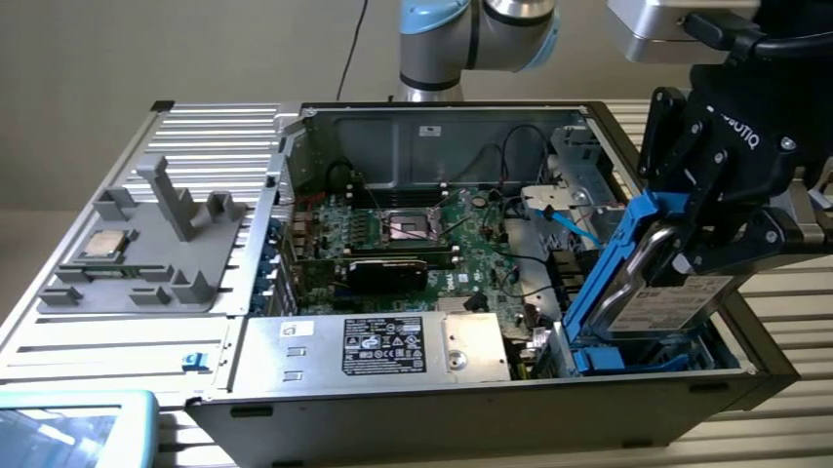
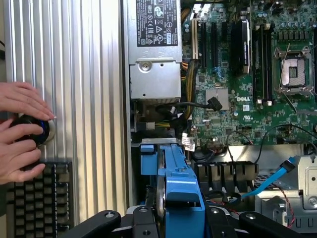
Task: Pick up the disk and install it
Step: 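Insert the disk into the insertion slot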
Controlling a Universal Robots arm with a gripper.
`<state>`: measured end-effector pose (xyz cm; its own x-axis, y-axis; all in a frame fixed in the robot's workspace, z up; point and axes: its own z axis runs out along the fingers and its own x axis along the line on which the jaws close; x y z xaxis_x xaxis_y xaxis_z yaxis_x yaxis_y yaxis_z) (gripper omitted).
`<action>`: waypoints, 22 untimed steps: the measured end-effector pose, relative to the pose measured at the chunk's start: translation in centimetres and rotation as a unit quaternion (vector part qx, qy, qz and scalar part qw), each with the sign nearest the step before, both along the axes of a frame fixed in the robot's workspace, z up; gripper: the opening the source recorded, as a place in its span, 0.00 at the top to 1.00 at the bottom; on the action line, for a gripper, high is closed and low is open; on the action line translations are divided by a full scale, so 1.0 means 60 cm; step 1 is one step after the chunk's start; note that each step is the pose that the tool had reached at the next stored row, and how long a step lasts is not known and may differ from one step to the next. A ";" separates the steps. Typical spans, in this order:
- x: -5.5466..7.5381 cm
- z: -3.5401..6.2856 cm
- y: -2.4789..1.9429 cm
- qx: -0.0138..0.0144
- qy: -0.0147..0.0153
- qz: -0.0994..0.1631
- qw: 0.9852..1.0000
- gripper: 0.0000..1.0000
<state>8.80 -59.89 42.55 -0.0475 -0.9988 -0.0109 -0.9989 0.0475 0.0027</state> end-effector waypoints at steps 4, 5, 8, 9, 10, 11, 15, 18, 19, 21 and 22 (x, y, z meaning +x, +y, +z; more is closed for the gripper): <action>0.001 -0.001 0.0000 0.000 0.000 0.001 1.000 0.63; 0.001 -0.001 0.0000 0.000 0.000 0.001 1.000 0.63; 0.001 -0.005 0.0000 0.000 0.000 0.001 1.000 0.63; 0.001 -0.006 0.0000 0.000 0.000 0.001 1.000 0.63; 0.001 -0.007 0.0000 0.000 0.000 0.001 1.000 0.63; 0.001 -0.007 0.0000 0.000 0.000 0.001 1.000 0.63; 0.001 -0.009 -0.0004 0.000 0.000 0.001 1.000 0.63; 0.001 -0.011 -0.0007 0.000 0.000 0.001 1.000 0.63; 0.001 -0.011 -0.0008 0.000 0.000 0.001 1.000 0.63; 0.001 -0.012 -0.0008 0.000 0.000 0.001 1.000 0.63; 0.001 -0.013 -0.0009 0.000 0.000 0.001 1.000 0.63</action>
